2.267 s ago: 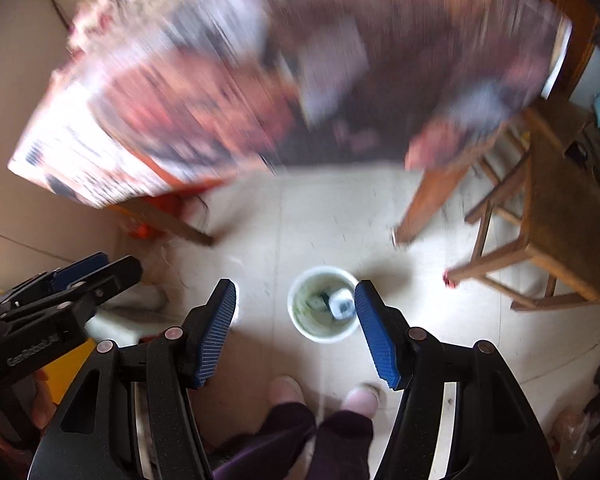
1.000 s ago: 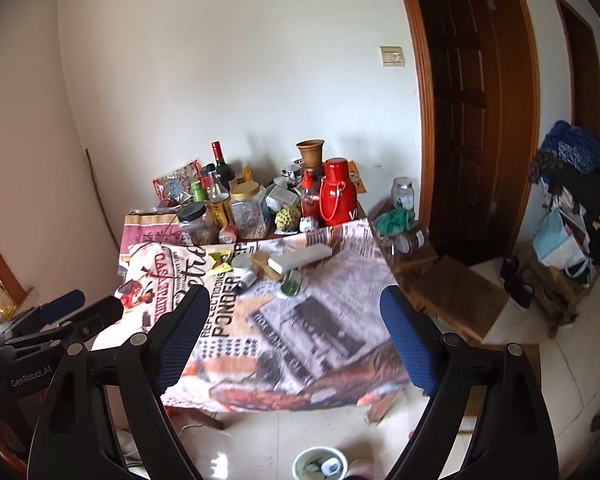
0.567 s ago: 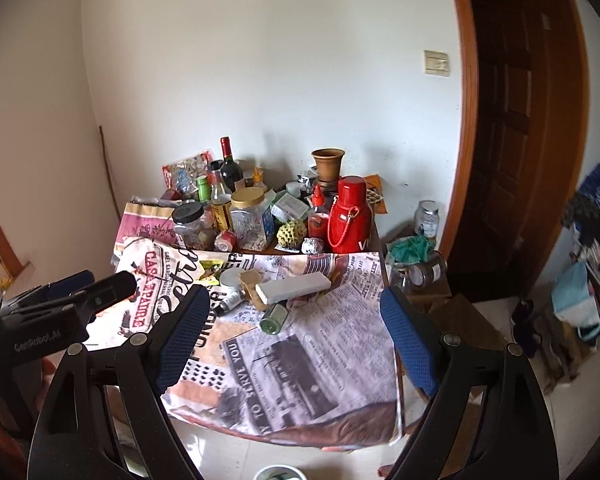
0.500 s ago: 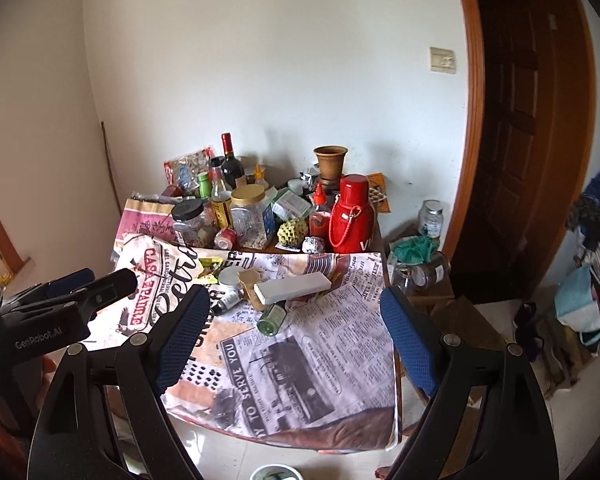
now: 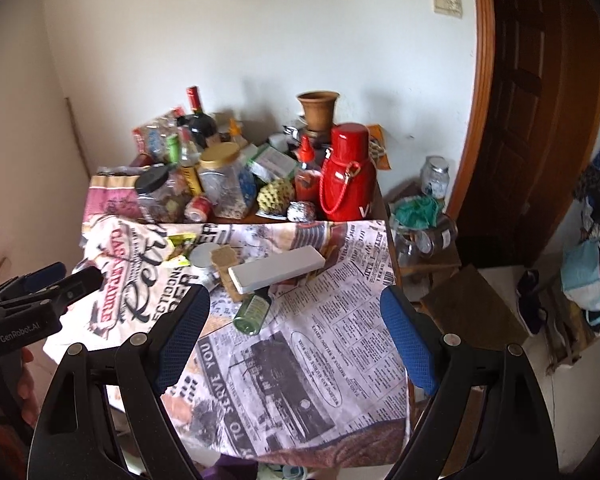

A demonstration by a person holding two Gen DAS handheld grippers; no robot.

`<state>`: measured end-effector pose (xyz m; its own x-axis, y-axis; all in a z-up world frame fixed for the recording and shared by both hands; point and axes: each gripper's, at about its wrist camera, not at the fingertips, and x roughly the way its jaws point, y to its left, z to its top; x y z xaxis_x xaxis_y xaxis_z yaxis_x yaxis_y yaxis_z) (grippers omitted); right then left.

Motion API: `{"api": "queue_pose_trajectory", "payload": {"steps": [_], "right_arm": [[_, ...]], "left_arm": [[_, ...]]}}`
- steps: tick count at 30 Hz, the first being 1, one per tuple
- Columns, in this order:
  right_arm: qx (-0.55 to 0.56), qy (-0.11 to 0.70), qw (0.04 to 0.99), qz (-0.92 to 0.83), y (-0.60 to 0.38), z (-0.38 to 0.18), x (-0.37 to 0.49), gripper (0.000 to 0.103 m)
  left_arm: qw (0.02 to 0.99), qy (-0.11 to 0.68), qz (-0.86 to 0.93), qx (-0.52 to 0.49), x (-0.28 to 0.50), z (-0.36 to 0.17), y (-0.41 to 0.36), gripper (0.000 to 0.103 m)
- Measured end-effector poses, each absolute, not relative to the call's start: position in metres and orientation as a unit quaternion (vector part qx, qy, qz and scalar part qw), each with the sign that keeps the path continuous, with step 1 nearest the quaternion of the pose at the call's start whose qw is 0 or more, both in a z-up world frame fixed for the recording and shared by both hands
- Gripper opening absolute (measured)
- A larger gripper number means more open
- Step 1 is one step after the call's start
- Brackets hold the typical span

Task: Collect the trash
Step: 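Grasp the small dark bottle with the left gripper while the right gripper grasps the green pump bottle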

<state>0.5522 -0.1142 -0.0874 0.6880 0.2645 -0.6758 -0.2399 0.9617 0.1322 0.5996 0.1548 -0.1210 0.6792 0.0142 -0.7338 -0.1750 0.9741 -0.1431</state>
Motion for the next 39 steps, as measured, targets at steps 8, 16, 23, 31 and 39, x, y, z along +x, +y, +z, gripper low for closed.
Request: {"api": "queue_pose_trajectory", "payload": {"steps": [8,16,23,31,39], "right_arm": [[0.043,0.435,0.896,0.079,-0.077,-0.128,0.597,0.085],[0.065,0.52,0.847,0.091,-0.039,-0.194,0.639,0.085],[0.077,0.566,0.814,0.104,-0.022,-0.24,0.657,0.061],[0.087,0.589,0.795,0.112,-0.018,-0.264,0.667,0.043],[0.052,0.577,0.807,0.113,-0.023,-0.259,0.659,0.039]], "left_arm": [[0.89,0.45,0.015,-0.068,0.663,-0.175,0.211,0.089],[0.859,0.506,-0.047,-0.067,0.713,-0.244,0.23,0.082],[0.829,0.546,-0.103,-0.061,0.741,-0.292,0.22,0.054],[0.808,0.574,-0.118,-0.058,0.758,-0.321,0.211,0.037],[0.818,0.566,-0.091,-0.044,0.761,-0.328,0.202,0.027]]}}
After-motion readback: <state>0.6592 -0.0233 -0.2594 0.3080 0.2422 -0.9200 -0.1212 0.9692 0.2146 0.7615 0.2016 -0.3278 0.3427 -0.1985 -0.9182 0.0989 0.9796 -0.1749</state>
